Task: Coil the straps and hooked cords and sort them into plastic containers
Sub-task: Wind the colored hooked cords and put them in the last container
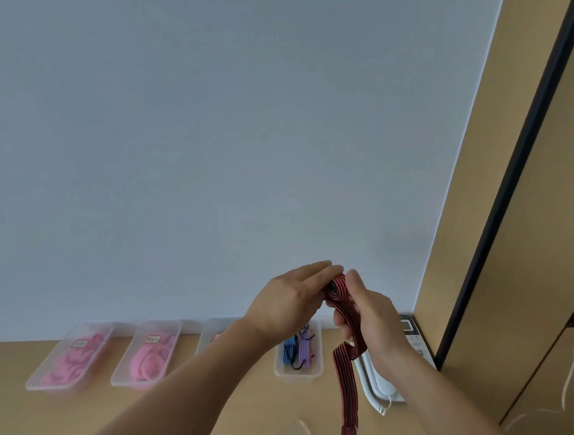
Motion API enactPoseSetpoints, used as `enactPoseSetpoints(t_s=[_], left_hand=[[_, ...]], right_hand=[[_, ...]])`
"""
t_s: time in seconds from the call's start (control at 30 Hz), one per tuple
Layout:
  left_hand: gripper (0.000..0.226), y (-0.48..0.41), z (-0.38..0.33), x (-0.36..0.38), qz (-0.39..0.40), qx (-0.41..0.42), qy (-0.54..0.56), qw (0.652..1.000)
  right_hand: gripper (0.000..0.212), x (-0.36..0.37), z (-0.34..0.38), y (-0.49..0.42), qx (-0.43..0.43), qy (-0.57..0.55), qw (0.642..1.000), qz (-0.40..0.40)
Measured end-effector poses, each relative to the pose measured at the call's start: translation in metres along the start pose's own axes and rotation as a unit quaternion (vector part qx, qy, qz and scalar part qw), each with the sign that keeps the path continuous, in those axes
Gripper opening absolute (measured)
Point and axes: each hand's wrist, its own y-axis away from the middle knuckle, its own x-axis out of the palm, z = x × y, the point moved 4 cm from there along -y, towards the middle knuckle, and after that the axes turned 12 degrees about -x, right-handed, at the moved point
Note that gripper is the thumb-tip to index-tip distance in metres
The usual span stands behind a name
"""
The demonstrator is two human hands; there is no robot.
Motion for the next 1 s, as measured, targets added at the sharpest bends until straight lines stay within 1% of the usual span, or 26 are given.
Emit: enactPoseSetpoints(t_s=[0.07, 0.1, 0.13, 0.17, 0.2, 0.23, 0.27, 0.3, 0.33, 0.37, 0.4, 0.43, 0.5, 0.57, 0.63, 0.73, 0.8, 0.9, 1.0], left_hand=[[0.048, 0.000, 0.000, 0.001, -0.019, 0.034, -0.033, 0.999], [0.049, 0.001, 0.002, 0.003, -0.021, 0.039, -0.038, 0.998], [0.051, 0.002, 0.003, 0.004, -0.019, 0.027, -0.024, 0.999], [0.055, 0.002, 0.006, 0.004, -0.014, -0.011, 0.018, 1.000], [0.059, 0.001, 0.010, 0.003, 0.000, -0.079, 0.080, 0.994], [0.063, 0.000, 0.015, 0.004, 0.029, -0.167, 0.159, 0.973], [0.063, 0.000, 0.019, 0.007, 0.069, -0.262, 0.253, 0.929], [0.057, -0.001, 0.021, 0.009, 0.109, -0.342, 0.351, 0.865], [0.046, -0.002, 0.020, 0.010, 0.145, -0.394, 0.431, 0.799], [0.037, -0.002, 0.016, 0.011, 0.178, -0.416, 0.478, 0.753], [0.038, -0.003, 0.011, 0.009, 0.204, -0.415, 0.496, 0.735], [0.042, -0.004, 0.007, 0.008, 0.218, -0.404, 0.504, 0.732], [0.045, -0.006, 0.003, 0.007, 0.209, -0.387, 0.501, 0.745], [0.041, -0.007, 0.005, 0.005, 0.160, -0.395, 0.498, 0.755], [0.035, -0.009, 0.007, 0.002, 0.108, -0.405, 0.506, 0.754], [0.036, -0.009, 0.008, 0.003, 0.087, -0.393, 0.502, 0.765], [0.038, -0.008, 0.008, 0.002, 0.084, -0.391, 0.501, 0.768], [0.034, -0.007, 0.012, 0.001, 0.071, -0.398, 0.501, 0.765], [0.027, -0.006, 0.014, -0.001, 0.070, -0.401, 0.496, 0.767]], right_hand=[[0.083, 0.001, 0.001, 0.000, -0.005, -0.007, 1.000, 0.005], [0.081, 0.002, 0.001, 0.000, -0.009, -0.011, 1.000, 0.008], [0.078, 0.003, 0.002, 0.000, -0.014, -0.016, 1.000, 0.011], [0.076, 0.003, 0.003, 0.000, -0.019, -0.021, 1.000, 0.012], [0.073, 0.002, 0.004, 0.000, -0.027, -0.028, 0.999, 0.011], [0.068, 0.001, 0.006, 0.000, -0.039, -0.034, 0.999, 0.012], [0.062, 0.001, 0.007, 0.000, -0.050, -0.035, 0.998, 0.014], [0.057, 0.001, 0.008, 0.000, -0.060, -0.032, 0.998, 0.016], [0.053, 0.002, 0.009, 0.000, -0.068, -0.026, 0.997, 0.018], [0.051, 0.004, 0.009, 0.000, -0.075, -0.019, 0.997, 0.019], [0.050, 0.005, 0.009, 0.000, -0.082, -0.012, 0.996, 0.019], [0.048, 0.007, 0.008, 0.001, -0.087, -0.006, 0.996, 0.017], [0.046, 0.009, 0.007, 0.001, -0.089, 0.003, 0.996, 0.012], [0.050, 0.008, 0.004, 0.000, -0.081, 0.013, 0.997, 0.000], [0.055, 0.005, 0.001, -0.002, -0.061, 0.025, 0.998, -0.013], [0.057, 0.003, -0.002, -0.003, -0.042, 0.030, 0.998, -0.023], [0.050, 0.002, -0.004, -0.003, -0.049, 0.046, 0.997, -0.028], [0.032, 0.000, -0.006, -0.004, -0.053, 0.069, 0.996, -0.022], [0.027, 0.000, -0.008, -0.002, -0.032, 0.008, 0.999, -0.013]])
